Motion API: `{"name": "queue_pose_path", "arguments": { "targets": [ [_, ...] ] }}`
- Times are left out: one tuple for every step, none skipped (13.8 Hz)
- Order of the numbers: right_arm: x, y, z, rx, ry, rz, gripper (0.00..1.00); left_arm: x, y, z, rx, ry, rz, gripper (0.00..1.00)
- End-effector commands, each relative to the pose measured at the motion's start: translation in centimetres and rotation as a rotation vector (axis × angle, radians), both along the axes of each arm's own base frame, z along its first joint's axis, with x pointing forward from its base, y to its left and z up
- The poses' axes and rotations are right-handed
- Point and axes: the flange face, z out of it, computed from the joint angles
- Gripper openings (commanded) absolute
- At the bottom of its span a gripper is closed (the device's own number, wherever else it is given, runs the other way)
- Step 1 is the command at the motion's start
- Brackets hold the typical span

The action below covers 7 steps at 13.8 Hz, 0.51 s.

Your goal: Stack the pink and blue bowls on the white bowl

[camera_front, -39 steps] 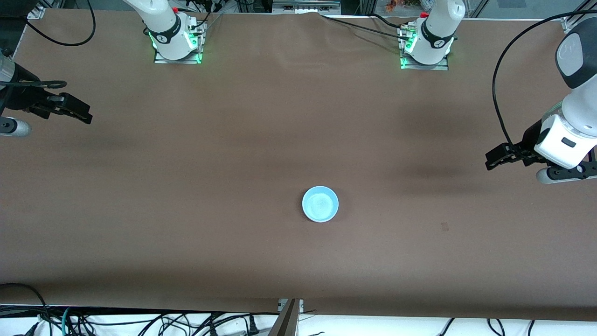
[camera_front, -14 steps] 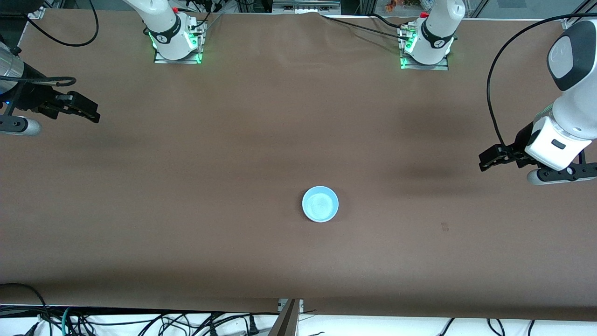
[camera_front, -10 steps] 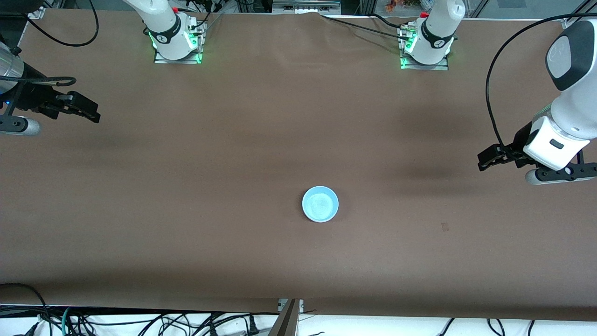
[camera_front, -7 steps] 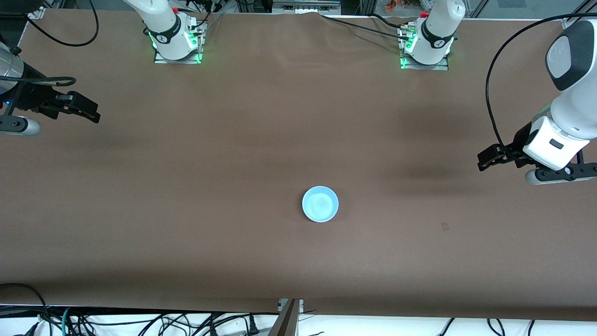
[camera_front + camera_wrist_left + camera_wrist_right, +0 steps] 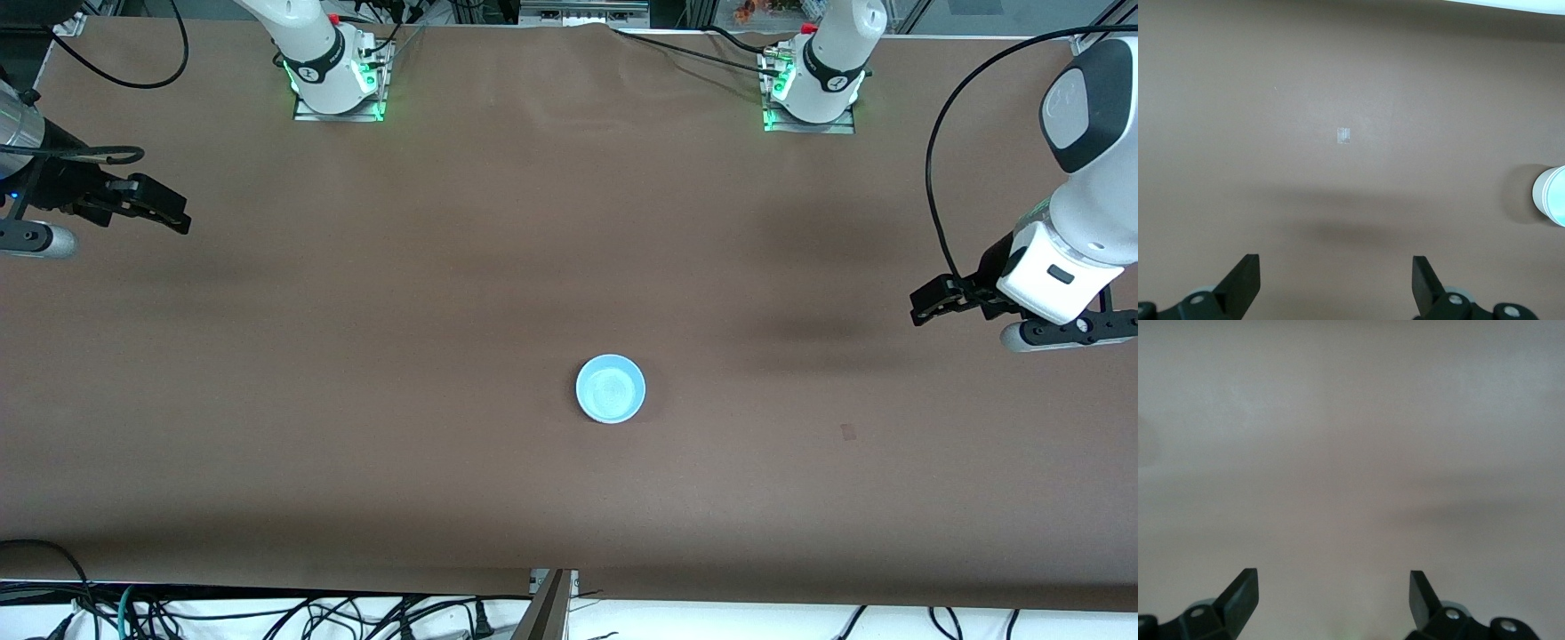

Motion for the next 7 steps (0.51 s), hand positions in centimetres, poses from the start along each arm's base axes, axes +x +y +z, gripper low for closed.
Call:
{"name": "queue_pose_path", "arguments": {
  "targets": [
    [-0.16, -0.47, 0.23, 0.016, 0.007, -0.004, 1.0, -0.03, 0.07, -0.07, -0.016, -0.004, -0.009, 1.0],
    [-0.15, -0.47, 0.24, 0.016, 0.006, -0.004, 1.0, -0.07, -0.02, 0.02, -0.017, -0.006, -0.01, 1.0],
    [-0.15, -0.47, 0.24, 0.016, 0.006, -0.002, 1.0, -0.05, 0.07, 0.1, -0.017, -0.007, -0.009, 1.0],
    [-0.14, -0.38, 0.25, 0.016, 0.004, -0.001, 1.0, -0.05, 0.07, 0.1, -0.016, -0.007, -0.009, 1.0],
    [-0.15, -0.38, 0.31, 0.016, 0.004, -0.001, 1.0, -0.05, -0.02, 0.1, -0.017, -0.007, -0.01, 1.0],
    [-0.13, -0.38, 0.32, 0.017, 0.003, -0.001, 1.0, 0.03, 0.07, -0.01, -0.017, -0.01, -0.008, 1.0],
    [-0.15, -0.38, 0.24, 0.016, 0.006, -0.001, 1.0, 0.08, 0.16, -0.03, -0.017, -0.015, -0.007, 1.0]
  ]
}}
